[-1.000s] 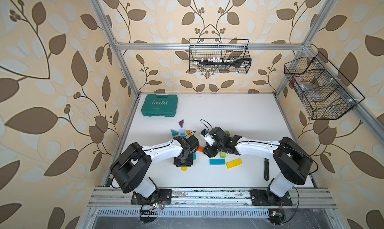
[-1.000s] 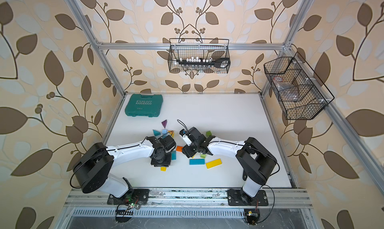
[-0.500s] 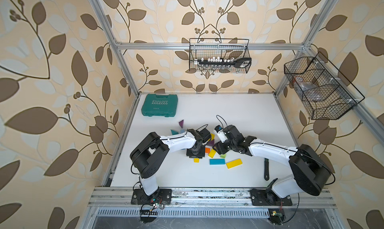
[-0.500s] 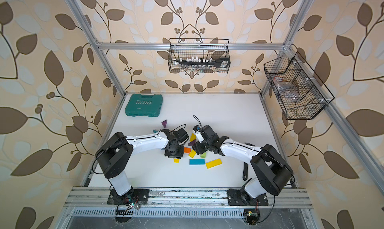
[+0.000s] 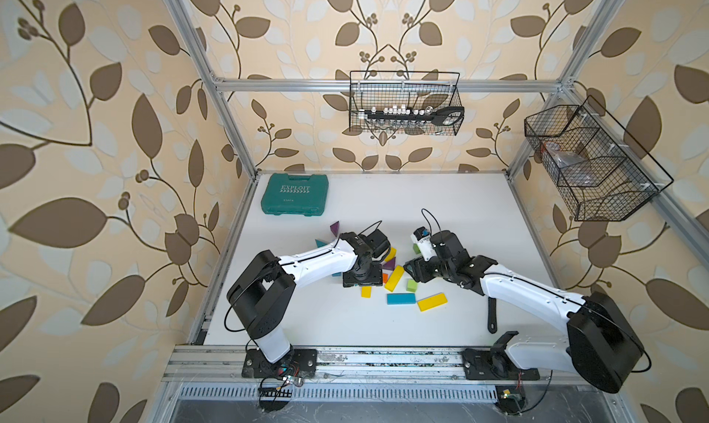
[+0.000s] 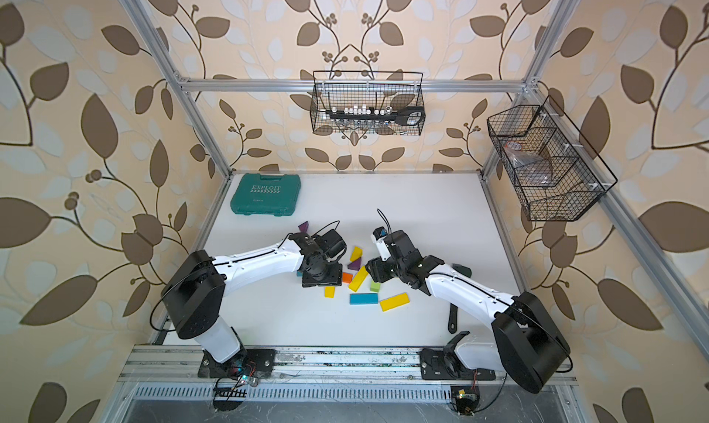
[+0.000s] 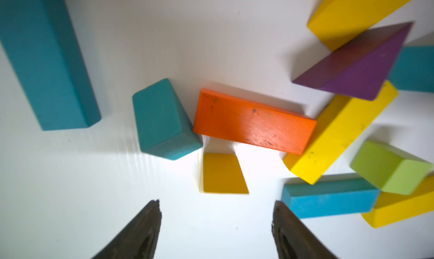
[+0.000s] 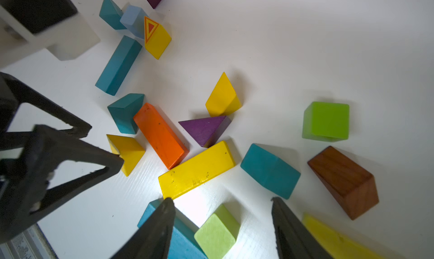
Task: Assemble a small pinwheel with building blocks
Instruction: Pick up the building block from the center of the board.
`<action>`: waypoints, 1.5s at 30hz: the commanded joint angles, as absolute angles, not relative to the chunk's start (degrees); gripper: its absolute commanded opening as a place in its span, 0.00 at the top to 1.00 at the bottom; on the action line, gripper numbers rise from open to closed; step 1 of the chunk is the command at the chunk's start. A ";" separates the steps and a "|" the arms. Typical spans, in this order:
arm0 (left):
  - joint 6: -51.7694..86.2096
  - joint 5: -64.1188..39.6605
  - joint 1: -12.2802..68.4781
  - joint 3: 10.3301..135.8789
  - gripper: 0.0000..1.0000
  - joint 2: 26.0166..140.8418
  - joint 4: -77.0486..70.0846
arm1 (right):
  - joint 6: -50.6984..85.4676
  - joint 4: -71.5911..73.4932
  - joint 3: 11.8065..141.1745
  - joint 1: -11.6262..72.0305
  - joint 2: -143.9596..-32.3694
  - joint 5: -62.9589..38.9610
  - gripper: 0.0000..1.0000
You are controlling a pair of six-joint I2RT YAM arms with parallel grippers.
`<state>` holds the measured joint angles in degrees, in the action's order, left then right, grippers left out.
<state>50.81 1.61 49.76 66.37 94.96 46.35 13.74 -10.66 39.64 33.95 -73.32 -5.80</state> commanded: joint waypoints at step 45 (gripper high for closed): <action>4.49 -6.86 63.19 86.92 0.67 119.66 48.54 | 25.50 -20.61 32.87 1.14 -60.89 -12.35 0.24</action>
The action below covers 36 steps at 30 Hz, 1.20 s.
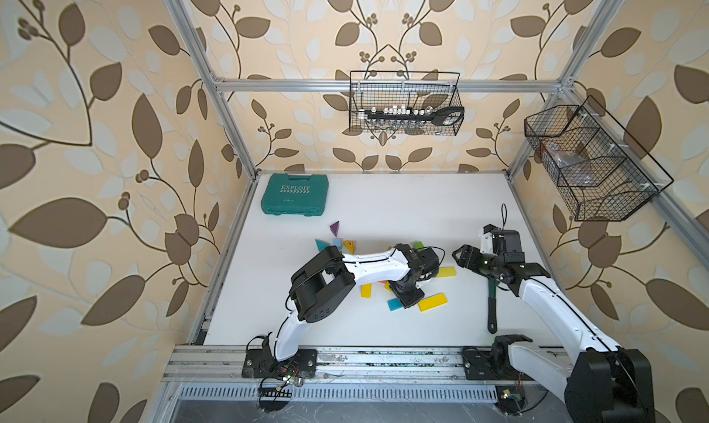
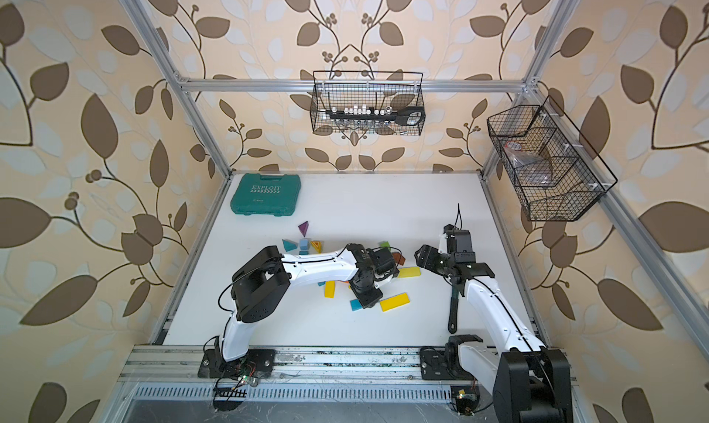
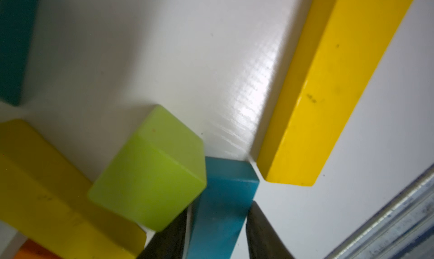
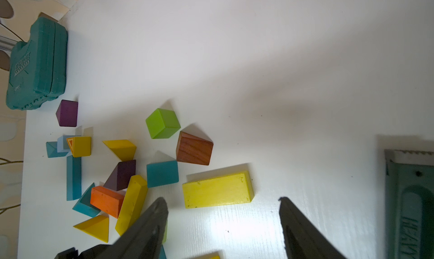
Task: Assemble a small pinwheel with building blocks
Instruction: Pick up the building block from the center of the board, then assemble the building block at the center of the board.
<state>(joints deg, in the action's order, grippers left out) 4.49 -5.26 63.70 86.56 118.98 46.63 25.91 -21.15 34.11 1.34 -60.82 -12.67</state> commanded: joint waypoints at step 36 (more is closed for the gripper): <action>39.06 3.40 38.37 51.76 0.96 87.58 42.82 | 25.67 -14.85 35.62 6.45 -68.46 -11.30 0.26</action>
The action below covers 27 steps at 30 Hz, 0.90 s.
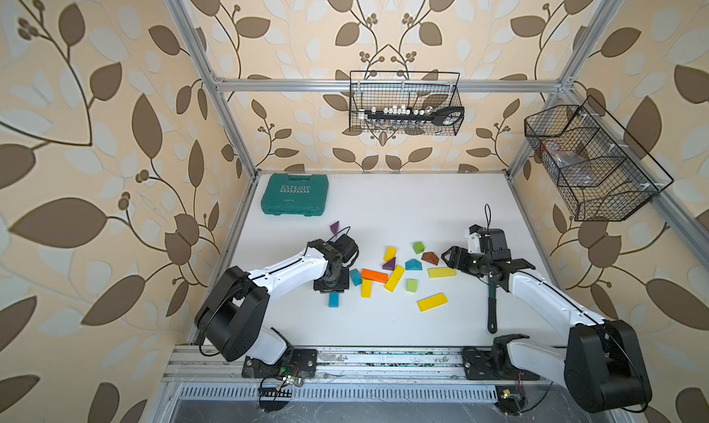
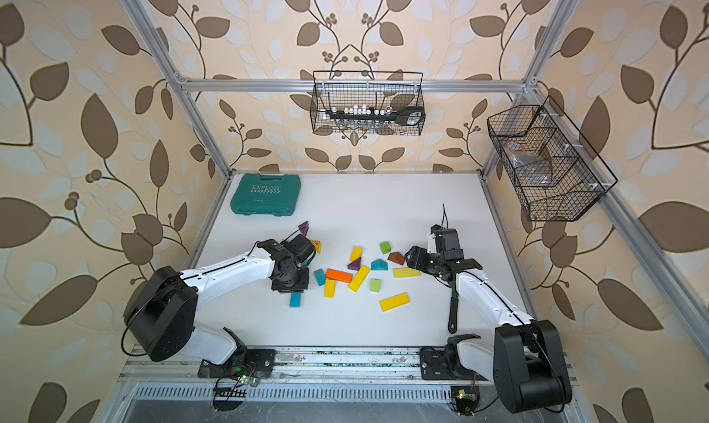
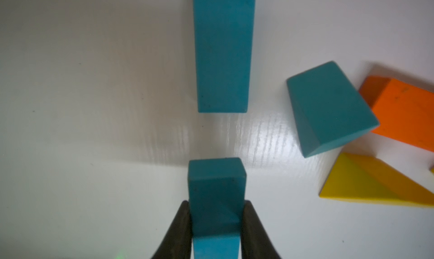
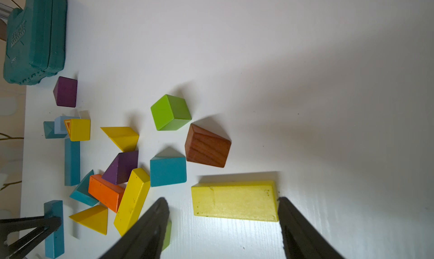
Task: Assemble a small pinwheel with building blocks
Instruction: Assemble the building block at the center of the board.
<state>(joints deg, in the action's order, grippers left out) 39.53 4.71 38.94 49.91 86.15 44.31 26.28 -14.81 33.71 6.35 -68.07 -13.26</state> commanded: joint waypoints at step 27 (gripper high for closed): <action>36.12 2.21 34.02 50.62 0.76 93.58 40.68 | 25.59 -14.63 35.68 6.53 -68.87 -11.16 0.26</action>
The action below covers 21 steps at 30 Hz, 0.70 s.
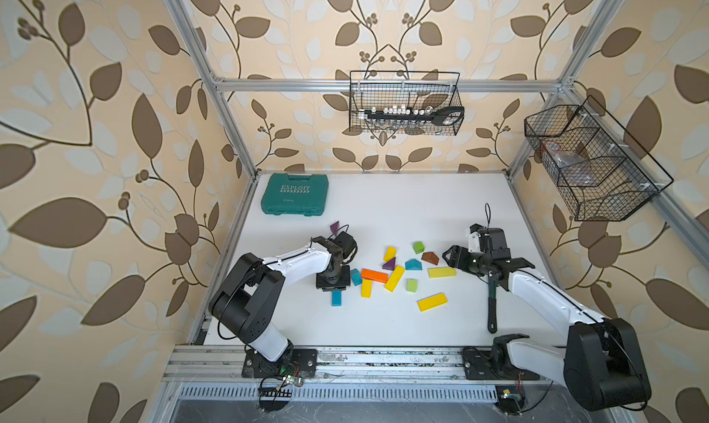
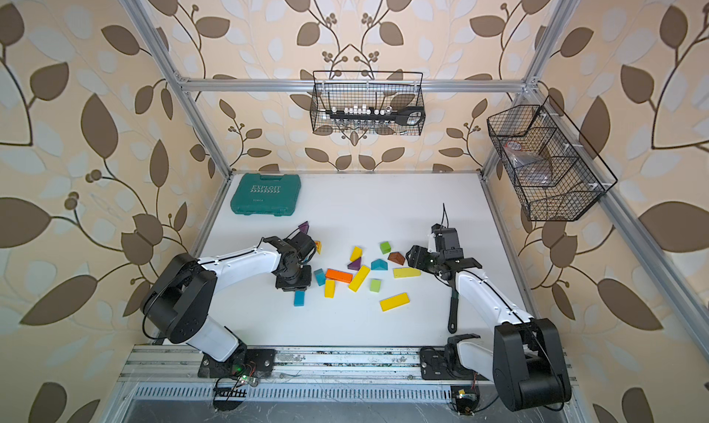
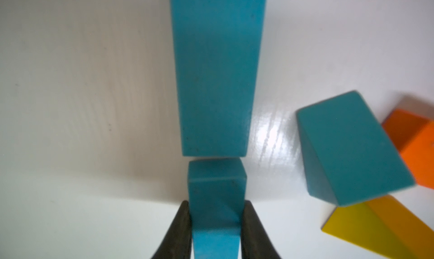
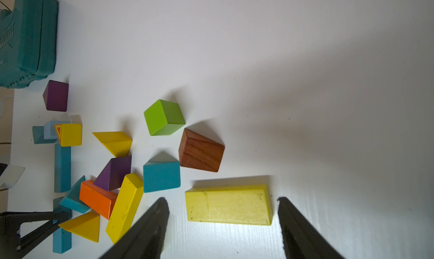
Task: Assemble a small pinwheel with building blocks
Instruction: Assemble the building block at the center of the board.
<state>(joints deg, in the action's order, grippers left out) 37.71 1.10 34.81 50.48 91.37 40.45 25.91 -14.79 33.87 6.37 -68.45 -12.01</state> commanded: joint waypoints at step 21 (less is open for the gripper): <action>35.90 2.29 33.77 50.44 0.55 94.17 41.84 | 25.80 -14.33 35.59 6.57 -68.99 -11.36 0.26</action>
